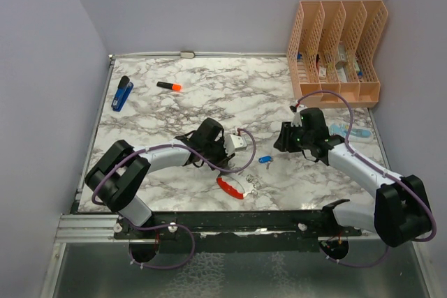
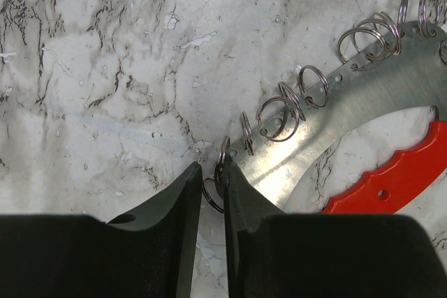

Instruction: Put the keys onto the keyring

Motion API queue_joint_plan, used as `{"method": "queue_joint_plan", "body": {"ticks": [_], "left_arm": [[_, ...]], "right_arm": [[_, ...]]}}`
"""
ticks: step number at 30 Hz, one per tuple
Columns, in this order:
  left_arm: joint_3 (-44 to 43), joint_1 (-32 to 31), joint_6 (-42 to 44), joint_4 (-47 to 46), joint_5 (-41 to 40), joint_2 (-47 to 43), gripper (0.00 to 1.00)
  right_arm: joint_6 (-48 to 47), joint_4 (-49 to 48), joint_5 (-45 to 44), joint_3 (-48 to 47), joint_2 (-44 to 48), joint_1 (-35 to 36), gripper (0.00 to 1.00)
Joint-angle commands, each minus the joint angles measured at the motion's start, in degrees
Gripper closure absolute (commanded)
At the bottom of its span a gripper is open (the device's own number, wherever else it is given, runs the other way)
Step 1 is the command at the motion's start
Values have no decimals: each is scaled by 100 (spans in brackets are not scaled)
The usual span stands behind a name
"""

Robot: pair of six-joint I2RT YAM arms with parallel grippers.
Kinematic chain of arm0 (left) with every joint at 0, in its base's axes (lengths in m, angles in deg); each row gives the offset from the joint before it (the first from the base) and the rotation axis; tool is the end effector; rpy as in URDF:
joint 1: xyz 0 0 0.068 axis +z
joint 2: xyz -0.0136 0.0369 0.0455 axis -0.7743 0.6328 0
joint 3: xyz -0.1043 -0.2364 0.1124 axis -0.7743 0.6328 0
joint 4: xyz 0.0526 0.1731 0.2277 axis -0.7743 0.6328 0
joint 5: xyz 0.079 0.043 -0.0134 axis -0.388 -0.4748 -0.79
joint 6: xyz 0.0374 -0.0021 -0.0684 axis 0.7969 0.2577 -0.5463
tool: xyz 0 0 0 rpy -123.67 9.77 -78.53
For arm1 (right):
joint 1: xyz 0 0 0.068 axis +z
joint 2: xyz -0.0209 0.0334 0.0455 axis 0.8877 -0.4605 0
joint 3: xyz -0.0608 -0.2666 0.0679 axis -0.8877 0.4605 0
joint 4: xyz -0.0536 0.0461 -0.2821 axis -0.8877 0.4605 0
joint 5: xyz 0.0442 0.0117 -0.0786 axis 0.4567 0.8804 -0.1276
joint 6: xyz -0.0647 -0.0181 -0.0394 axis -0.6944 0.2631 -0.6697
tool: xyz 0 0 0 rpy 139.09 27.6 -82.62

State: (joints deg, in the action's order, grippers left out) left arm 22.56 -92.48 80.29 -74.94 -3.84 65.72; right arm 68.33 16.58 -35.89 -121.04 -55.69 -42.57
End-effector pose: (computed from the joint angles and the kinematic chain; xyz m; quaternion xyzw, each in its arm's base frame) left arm 0.2343 -0.2443 0.1210 0.5405 0.7523 -0.2438 0.2872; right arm 0.2606 0.1093 0.1632 -0.0373 0.9305 0.2091 0.2986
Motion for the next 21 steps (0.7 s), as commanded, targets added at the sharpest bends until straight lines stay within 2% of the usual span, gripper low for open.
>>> {"method": "queue_joint_plan", "body": {"ticks": [1, 6, 10, 21], "left_arm": [[-37, -27, 104, 145, 119, 3, 79], [-12, -28, 175, 219, 173, -20, 79], [-161, -23, 208, 307, 218, 58, 100], [-854, -27, 342, 959, 447, -213, 100]], "right_arm": [[32, -159, 102, 57, -6, 49, 64], [18, -195, 113, 94, 21, 56, 64], [-86, -282, 246, 134, 73, 62, 65], [-527, -808, 1073, 404, 760, 71, 65]]}}
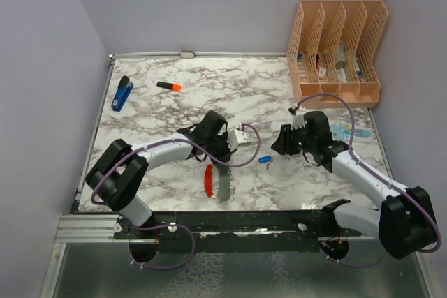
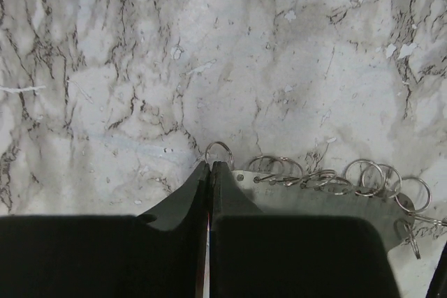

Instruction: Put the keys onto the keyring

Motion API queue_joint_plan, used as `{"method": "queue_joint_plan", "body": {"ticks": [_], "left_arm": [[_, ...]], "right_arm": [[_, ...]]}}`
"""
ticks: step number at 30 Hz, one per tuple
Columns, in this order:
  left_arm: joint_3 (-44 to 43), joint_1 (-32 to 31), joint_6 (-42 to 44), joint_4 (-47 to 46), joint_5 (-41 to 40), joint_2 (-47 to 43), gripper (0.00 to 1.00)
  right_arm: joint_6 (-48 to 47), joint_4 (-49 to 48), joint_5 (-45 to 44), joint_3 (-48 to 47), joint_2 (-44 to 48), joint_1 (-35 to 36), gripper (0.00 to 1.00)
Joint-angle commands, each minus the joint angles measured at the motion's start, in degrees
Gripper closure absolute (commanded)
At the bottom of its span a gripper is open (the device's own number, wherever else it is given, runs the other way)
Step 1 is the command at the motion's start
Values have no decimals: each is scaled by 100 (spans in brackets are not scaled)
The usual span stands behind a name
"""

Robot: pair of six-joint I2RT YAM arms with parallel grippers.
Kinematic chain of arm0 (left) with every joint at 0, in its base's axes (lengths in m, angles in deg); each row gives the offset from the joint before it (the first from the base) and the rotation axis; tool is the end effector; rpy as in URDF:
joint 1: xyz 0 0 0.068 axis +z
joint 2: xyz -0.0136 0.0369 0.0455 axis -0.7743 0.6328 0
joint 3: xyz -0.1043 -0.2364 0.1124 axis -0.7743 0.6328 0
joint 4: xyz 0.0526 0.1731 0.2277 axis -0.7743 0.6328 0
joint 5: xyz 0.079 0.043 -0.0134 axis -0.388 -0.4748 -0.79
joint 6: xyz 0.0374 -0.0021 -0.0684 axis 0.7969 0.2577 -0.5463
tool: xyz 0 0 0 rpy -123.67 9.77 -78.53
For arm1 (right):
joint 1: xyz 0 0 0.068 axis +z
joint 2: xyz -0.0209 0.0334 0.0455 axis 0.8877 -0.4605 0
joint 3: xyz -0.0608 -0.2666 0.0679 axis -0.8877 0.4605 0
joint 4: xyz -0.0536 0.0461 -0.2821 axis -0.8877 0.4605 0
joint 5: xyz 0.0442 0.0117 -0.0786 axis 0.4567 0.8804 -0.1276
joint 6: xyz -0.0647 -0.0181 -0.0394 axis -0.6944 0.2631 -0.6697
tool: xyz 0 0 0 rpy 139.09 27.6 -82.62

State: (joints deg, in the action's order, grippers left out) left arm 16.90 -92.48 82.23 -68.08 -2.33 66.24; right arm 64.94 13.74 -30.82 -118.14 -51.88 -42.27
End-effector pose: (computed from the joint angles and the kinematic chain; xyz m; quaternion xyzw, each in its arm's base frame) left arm 0.2424 -0.2537 0.1405 0.5554 0.7442 -0.2496 0.2746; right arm 0.2490 0.1127 0.1679 -0.0866 0.9111 0.2471 0.3184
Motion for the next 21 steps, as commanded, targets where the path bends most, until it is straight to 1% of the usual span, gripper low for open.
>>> {"method": "queue_joint_plan", "body": {"ticks": [1, 4, 8, 12, 16, 18, 21], "left_arm": [[-312, -25, 170, 300, 299, -291, 100], [-353, -27, 215, 387, 340, -300, 100], [-380, -19, 214, 488, 520, -333, 100], [-484, 3, 280, 628, 876, -403, 100], [-615, 27, 406, 854, 1197, -446, 100], [-608, 25, 537, 907, 1151, -456, 100], [-527, 44, 685, 910, 772, -443, 100]], "right_arm": [[-177, -558, 590, 139, 445, 40, 65], [-168, -619, 713, 194, 559, 50, 66], [-113, -948, 1184, 340, 593, 129, 66], [26, -1585, 1605, 604, 678, 255, 66], [332, -2564, 2042, 1014, 693, 268, 65], [448, -2859, 2108, 1123, 587, 269, 65], [482, -2884, 2104, 1134, 372, 266, 65]]}}
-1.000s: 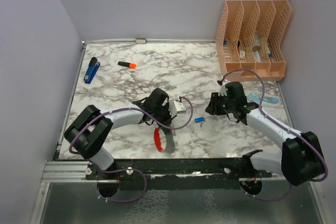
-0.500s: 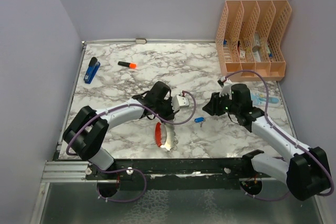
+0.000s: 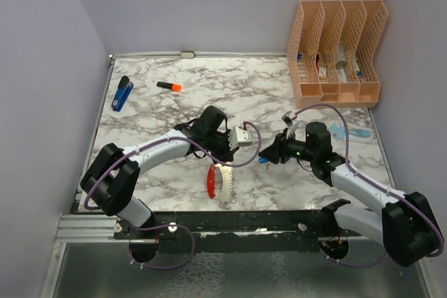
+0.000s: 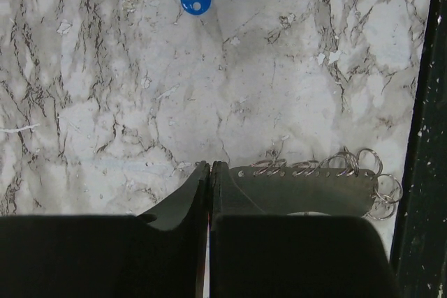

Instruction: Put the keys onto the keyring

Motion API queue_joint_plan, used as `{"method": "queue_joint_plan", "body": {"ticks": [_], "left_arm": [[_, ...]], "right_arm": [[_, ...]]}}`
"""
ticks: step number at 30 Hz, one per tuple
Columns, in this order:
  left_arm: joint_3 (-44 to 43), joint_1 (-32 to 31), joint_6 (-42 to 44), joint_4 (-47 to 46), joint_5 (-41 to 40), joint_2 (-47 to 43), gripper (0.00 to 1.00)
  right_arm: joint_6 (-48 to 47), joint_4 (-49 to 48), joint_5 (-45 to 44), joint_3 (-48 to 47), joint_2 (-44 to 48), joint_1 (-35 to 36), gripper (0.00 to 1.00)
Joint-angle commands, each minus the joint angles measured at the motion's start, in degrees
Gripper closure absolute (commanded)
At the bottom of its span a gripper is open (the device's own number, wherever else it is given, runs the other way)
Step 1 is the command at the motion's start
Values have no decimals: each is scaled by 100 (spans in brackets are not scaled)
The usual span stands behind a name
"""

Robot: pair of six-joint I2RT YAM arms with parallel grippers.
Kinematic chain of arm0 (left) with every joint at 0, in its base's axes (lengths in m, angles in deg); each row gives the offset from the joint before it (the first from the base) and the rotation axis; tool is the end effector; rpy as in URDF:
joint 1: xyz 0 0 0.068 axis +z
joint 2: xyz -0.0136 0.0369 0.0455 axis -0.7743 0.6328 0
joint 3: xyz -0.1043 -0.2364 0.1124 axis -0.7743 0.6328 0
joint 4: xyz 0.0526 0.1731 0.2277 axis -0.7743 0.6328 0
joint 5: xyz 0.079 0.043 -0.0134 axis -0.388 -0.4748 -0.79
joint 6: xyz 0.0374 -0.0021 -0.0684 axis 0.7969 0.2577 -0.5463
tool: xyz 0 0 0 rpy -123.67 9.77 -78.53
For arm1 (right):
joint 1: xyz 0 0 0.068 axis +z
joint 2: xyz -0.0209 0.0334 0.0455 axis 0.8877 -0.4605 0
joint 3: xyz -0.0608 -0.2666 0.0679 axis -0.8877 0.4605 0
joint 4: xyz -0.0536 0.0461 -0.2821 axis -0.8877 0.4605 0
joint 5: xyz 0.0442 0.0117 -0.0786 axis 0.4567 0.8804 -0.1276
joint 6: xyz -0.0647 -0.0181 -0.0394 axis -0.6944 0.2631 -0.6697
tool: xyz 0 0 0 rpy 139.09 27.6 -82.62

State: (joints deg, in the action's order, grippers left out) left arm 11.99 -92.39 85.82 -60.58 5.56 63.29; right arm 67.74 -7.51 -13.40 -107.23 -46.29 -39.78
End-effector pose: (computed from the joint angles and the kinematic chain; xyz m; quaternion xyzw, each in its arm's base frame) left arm 0.2379 -0.2597 0.1792 0.5865 0.7003 -0.3028 0.2718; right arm 0.2194 0.1329 0.1666 -0.1747 0.8182 0.4102 0.3630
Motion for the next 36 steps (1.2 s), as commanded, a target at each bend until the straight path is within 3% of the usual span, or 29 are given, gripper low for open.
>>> {"method": "queue_joint_plan", "body": {"ticks": [1, 7, 11, 23, 28, 36], "left_arm": [[0, 69, 364, 155, -51, -170, 100], [139, 134, 494, 24, 39, -134, 100], [127, 178, 836, -26, -546, 85, 100], [-74, 948, 1647, 505, -995, 810, 100], [-60, 1186, 1693, 699, -905, 837, 90], [64, 1255, 1765, 636, -934, 718, 85]], "right_arm": [[210, -785, 386, 46, -245, 18, 65], [264, -879, 419, 2, -355, 29, 65], [218, -693, 232, -50, -367, 28, 65], [188, -510, -34, -94, -440, 28, 64], [183, -495, -26, -150, -567, 30, 63], [218, -579, 0, -160, -657, 26, 62]]}}
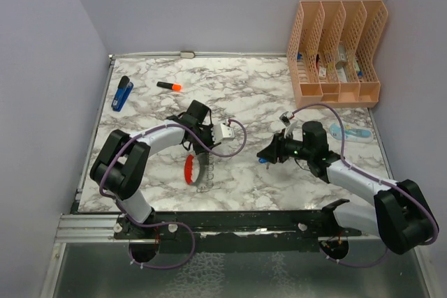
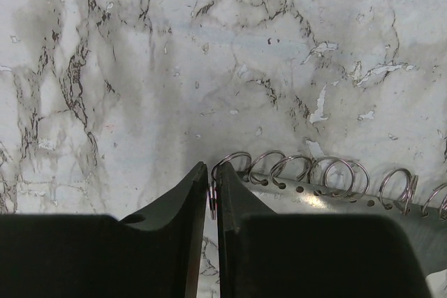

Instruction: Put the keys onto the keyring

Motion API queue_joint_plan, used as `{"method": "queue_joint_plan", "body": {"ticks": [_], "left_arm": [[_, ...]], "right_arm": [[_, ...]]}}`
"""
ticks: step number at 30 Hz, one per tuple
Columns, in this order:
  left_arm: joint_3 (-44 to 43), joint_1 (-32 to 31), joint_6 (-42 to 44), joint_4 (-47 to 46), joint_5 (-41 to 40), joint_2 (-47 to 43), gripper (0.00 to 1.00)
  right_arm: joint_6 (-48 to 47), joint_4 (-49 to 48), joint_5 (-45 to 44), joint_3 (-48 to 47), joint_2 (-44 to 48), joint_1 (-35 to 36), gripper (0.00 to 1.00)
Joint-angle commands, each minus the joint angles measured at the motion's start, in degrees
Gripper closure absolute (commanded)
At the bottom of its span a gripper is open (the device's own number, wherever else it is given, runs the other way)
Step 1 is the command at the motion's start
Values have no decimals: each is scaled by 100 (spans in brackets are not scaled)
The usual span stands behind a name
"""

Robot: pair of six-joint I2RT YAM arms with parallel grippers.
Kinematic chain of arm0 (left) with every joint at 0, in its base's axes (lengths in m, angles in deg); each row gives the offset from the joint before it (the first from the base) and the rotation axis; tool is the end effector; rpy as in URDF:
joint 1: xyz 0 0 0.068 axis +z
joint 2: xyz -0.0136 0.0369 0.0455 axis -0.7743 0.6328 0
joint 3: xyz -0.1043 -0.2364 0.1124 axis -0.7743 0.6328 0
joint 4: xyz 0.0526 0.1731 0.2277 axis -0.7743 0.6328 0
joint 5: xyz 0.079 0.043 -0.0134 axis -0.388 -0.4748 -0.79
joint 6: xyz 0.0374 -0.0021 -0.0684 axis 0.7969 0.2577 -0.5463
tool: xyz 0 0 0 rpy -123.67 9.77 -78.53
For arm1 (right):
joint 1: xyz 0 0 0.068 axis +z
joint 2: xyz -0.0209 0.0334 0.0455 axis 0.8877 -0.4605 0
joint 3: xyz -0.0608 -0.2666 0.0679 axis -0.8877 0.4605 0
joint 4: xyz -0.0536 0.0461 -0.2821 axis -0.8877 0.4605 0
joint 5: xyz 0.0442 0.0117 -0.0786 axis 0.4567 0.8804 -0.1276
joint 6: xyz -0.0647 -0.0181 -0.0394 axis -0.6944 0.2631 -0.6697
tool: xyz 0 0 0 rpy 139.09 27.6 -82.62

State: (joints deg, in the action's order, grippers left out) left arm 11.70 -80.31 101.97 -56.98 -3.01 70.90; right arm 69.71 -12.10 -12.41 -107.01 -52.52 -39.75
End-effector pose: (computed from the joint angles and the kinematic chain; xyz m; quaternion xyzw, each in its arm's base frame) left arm 0.2930 -0.1975 0.1284 0.6023 0.7388 -0.1744 0.2469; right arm 0.2269 0.1372 0.1486 -0.1608 0.8266 0.4198 0.3386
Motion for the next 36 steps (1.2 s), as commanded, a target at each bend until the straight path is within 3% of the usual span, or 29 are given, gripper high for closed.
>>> {"method": "queue_joint_plan", "body": {"ticks": [1, 27, 36], "left_arm": [[82, 47, 147, 274, -51, -45, 85], [122, 211, 564, 448, 686, -420, 75], [109, 358, 594, 494, 787, -612, 68]], "right_arm": [[22, -120, -99, -182, -47, 26, 62], [70, -404, 233, -162, -283, 108, 56], [446, -1063, -335, -810, -1453, 1153, 56]]}}
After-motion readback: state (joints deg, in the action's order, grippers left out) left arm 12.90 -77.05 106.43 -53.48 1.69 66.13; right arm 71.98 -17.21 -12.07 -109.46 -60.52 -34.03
